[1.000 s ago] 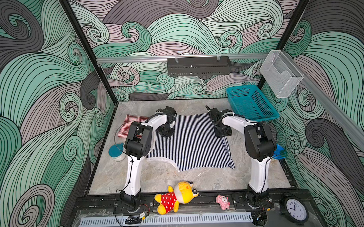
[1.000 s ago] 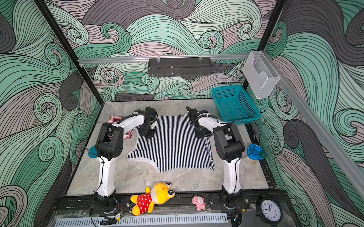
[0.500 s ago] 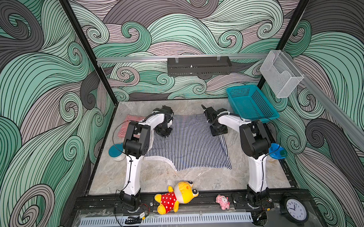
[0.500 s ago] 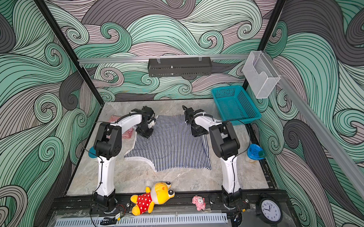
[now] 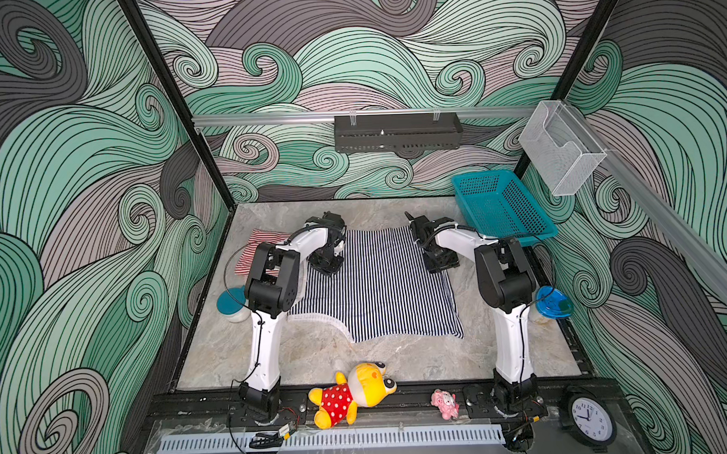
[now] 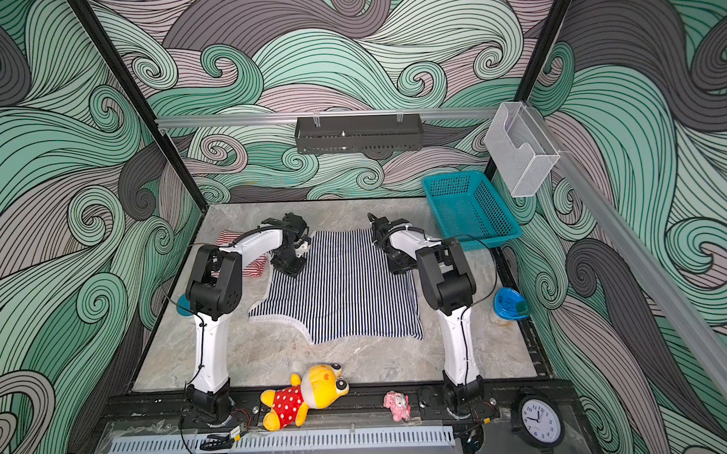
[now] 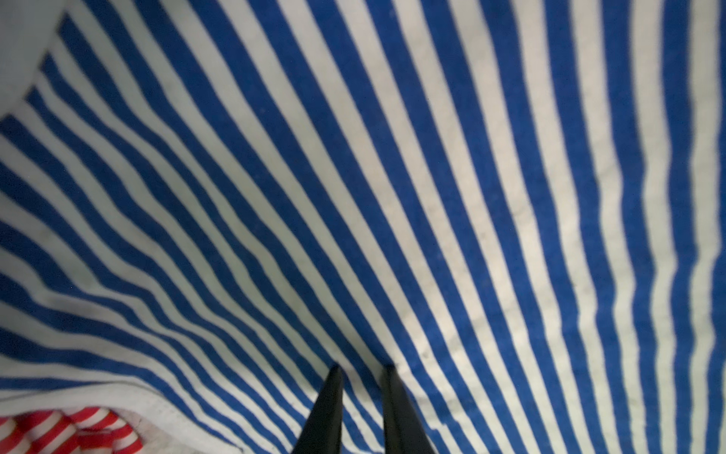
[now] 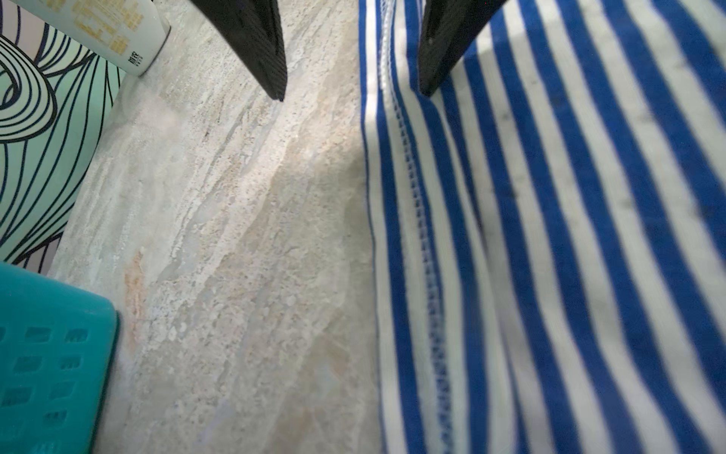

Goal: Fold and stack the tank tops

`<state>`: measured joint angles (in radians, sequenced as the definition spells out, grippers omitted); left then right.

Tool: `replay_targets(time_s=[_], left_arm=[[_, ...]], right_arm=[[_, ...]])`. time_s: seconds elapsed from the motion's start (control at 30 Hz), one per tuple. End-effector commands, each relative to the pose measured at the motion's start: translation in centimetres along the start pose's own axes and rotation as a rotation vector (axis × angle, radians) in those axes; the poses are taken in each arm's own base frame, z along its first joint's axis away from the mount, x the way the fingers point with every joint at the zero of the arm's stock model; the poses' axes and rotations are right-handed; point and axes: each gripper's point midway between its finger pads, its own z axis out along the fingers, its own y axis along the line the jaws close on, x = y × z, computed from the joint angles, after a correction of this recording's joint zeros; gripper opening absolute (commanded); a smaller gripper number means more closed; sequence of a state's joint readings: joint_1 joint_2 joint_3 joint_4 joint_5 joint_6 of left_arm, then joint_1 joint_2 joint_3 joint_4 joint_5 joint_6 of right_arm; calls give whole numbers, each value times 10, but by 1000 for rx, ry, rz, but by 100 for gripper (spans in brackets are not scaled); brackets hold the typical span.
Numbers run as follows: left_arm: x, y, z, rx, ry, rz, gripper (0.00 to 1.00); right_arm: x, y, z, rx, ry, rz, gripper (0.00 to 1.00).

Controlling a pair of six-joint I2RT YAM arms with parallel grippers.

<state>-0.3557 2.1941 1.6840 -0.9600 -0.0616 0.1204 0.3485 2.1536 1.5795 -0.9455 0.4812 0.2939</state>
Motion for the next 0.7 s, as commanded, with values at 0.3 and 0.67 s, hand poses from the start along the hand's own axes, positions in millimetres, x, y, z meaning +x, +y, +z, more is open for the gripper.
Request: replay_targets(time_s=[0.3, 0.67], left_arm=[[17, -51, 13, 79, 85, 100, 20], [-1, -21, -19, -111, -2, 103, 24]], right_arm=[[20, -43, -37, -77, -15, 145, 55], [81, 20, -102, -700, -35, 360, 56]])
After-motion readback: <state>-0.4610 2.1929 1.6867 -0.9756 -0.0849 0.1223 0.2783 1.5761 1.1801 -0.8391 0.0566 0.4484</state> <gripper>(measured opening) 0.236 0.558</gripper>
